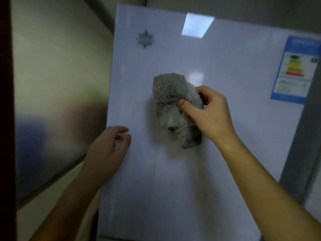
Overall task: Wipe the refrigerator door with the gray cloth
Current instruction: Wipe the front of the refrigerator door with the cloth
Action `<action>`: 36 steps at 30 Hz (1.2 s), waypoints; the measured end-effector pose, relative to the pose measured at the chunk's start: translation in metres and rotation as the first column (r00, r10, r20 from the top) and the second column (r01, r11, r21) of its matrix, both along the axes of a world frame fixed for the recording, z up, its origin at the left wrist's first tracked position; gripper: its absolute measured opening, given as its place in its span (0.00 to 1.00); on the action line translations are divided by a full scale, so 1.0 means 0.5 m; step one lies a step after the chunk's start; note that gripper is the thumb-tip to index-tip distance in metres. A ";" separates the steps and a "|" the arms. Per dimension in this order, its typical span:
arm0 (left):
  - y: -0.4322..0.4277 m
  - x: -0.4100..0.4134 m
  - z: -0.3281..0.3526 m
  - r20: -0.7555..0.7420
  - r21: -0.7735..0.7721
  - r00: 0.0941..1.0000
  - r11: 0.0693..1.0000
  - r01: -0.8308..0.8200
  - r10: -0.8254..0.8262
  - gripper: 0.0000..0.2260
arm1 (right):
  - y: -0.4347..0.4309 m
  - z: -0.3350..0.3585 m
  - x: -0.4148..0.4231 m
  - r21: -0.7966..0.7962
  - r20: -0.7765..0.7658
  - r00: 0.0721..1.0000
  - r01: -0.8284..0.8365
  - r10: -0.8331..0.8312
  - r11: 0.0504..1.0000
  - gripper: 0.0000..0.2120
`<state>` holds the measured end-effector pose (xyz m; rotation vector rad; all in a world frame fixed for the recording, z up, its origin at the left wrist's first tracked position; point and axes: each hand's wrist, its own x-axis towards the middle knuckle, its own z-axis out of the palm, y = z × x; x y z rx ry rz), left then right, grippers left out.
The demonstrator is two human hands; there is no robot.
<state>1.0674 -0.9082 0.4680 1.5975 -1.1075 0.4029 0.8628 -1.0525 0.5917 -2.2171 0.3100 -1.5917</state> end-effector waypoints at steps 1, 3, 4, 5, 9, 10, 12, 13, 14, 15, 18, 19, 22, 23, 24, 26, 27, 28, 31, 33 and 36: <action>0.000 0.004 0.031 0.030 -0.027 1.000 1.000 -0.010 0.011 0.14 | -0.003 0.033 0.003 -0.038 0.015 1.000 0.025 -0.025 0.999 0.10; -0.004 0.013 0.086 0.092 -0.063 0.995 0.997 -0.044 0.050 0.14 | -0.012 0.090 0.013 -0.105 0.030 0.997 0.069 -0.067 0.992 0.11; -0.008 0.019 0.109 0.138 -0.071 0.987 0.995 -0.069 0.078 0.14 | -0.016 0.113 0.019 -0.132 0.029 0.996 0.087 -0.084 0.987 0.11; -0.011 0.025 0.129 0.191 -0.072 0.976 0.993 -0.092 0.104 0.15 | -0.022 0.132 0.027 -0.154 0.022 0.995 0.103 -0.101 0.983 0.11; -0.030 0.053 0.170 0.360 -0.064 0.910 0.979 -0.194 0.204 0.22 | -0.042 0.162 0.062 -0.284 -0.021 0.977 0.199 -0.214 0.938 0.12; -0.036 0.060 0.170 0.386 -0.081 0.891 0.971 -0.227 0.241 0.22 | -0.048 0.159 0.070 -0.342 -0.024 0.966 0.234 -0.257 0.910 0.13; -0.048 0.070 0.163 0.431 -0.130 0.849 0.953 -0.275 0.304 0.21 | -0.063 0.145 0.087 -0.457 0.020 0.944 0.302 -0.330 0.837 0.17; -0.054 0.075 0.157 0.449 -0.152 0.833 0.947 -0.284 0.323 0.21 | -0.070 0.138 0.094 -0.490 0.064 0.939 0.325 -0.338 0.809 0.19; -0.059 0.080 0.151 0.465 -0.173 0.819 0.942 -0.289 0.336 0.20 | -0.075 0.133 0.098 -0.506 0.108 0.940 0.333 -0.324 0.796 0.22; -0.063 0.083 0.146 0.477 -0.187 0.807 0.937 -0.294 0.348 0.20 | -0.081 0.128 0.101 -0.518 0.146 0.944 0.327 -0.296 0.790 0.24; -0.073 0.089 0.134 0.499 -0.206 0.783 0.929 -0.308 0.371 0.20 | -0.093 0.124 0.108 -0.615 0.223 0.952 0.303 -0.208 0.728 0.28; -0.074 0.090 0.133 0.504 -0.207 0.780 0.928 -0.309 0.372 0.20 | -0.095 0.125 0.112 -0.667 0.241 0.952 0.304 -0.190 0.681 0.27; -0.076 0.092 0.131 0.512 -0.204 0.775 0.928 -0.311 0.372 0.20 | -0.101 0.129 0.126 -0.790 0.259 0.952 0.307 -0.166 0.530 0.21; -0.076 0.093 0.130 0.517 -0.202 0.770 0.928 -0.314 0.373 0.20 | -0.104 0.130 0.130 -0.807 0.251 0.953 0.302 -0.168 0.507 0.19; -0.076 0.094 0.129 0.524 -0.199 0.765 0.927 -0.318 0.374 0.20 | -0.107 0.130 0.132 -0.811 0.238 0.956 0.292 -0.171 0.506 0.18; -0.075 0.095 0.125 0.532 -0.197 0.762 0.929 -0.313 0.370 0.20 | -0.110 0.126 0.135 -0.793 0.205 0.964 0.265 -0.169 0.549 0.17; -0.074 0.096 0.123 0.533 -0.202 0.763 0.931 -0.304 0.365 0.20 | -0.109 0.122 0.137 -0.782 0.192 0.967 0.254 -0.168 0.570 0.17; -0.073 0.097 0.119 0.534 -0.210 0.763 0.931 -0.298 0.364 0.19 | -0.107 0.115 0.141 -0.774 0.180 0.969 0.246 -0.170 0.583 0.17; -0.071 0.103 0.105 0.555 -0.240 0.737 0.922 -0.303 0.387 0.18 | -0.096 0.095 0.155 -0.769 0.159 0.972 0.233 -0.176 0.596 0.18; -0.071 0.109 0.093 0.573 -0.244 0.716 0.917 -0.315 0.399 0.19 | -0.092 0.086 0.164 -0.774 0.177 0.967 0.252 -0.184 0.581 0.18; -0.074 0.116 0.078 0.589 -0.238 0.700 0.914 -0.328 0.405 0.20 | -0.095 0.093 0.167 -0.775 0.217 0.962 0.272 -0.164 0.570 0.16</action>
